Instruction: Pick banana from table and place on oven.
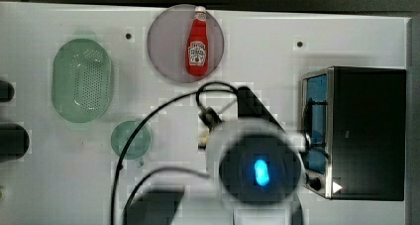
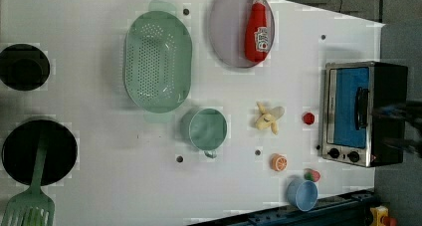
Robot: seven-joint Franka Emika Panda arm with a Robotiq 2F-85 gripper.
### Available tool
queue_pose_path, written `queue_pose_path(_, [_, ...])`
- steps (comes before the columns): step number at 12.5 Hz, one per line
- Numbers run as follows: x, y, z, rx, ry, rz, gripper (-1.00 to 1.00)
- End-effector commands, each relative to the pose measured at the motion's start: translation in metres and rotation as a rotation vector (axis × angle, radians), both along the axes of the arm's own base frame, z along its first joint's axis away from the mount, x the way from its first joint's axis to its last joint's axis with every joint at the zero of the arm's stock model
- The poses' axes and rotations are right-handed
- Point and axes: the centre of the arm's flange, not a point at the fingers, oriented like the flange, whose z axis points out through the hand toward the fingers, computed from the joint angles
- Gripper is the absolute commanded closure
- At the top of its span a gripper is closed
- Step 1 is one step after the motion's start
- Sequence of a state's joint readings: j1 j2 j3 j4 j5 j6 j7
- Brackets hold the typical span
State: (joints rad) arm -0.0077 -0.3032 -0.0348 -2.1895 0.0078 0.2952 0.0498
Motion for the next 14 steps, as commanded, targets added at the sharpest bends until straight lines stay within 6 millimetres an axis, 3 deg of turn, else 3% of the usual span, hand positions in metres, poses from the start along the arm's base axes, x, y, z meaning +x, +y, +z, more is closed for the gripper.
queue_pose_path(1, [0.004,-0.001,-0.065,-0.005,0.035,-0.036,-1.00])
queue_pose_path(9, [0.017,-0.015,-0.240,-0.018,0.024,-0.067,-1.00])
queue_pose_path(14, [0.019,-0.014,-0.314,-0.030,0.017,-0.065,-1.00])
